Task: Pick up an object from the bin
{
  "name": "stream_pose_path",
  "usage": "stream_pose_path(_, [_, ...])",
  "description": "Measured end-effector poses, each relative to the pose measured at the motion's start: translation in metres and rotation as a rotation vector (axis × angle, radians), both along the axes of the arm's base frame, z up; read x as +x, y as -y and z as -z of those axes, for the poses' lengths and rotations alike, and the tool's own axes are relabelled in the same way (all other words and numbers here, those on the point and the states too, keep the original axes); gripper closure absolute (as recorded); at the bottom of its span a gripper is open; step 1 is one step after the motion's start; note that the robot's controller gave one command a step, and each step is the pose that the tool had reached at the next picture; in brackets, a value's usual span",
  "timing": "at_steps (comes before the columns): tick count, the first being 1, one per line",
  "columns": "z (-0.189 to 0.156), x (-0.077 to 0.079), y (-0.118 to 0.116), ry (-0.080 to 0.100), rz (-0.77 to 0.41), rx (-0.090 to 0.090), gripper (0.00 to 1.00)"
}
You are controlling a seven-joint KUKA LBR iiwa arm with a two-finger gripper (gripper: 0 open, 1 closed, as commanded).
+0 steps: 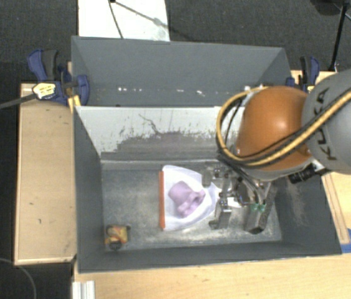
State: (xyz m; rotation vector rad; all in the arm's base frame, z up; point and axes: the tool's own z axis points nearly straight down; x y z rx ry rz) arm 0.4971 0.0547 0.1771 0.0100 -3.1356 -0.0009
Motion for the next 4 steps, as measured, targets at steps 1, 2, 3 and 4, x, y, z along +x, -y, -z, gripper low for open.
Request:
stream_pose_path(1, [-0.004, 0.002, 0.000, 0.008, 0.001, 0.000, 0.00])
stream_pose_path(2, [0.048, 0.008, 0.004, 0.015, 0.012, 0.001, 0.00])
stream_pose_path(3, [0.088, 0.016, 0.009, 0.008, -0.033, 0.000, 0.00])
stream_pose_path(4, [0.107, 0.014, 0.011, 0.005, -0.025, 0.000, 1.00])
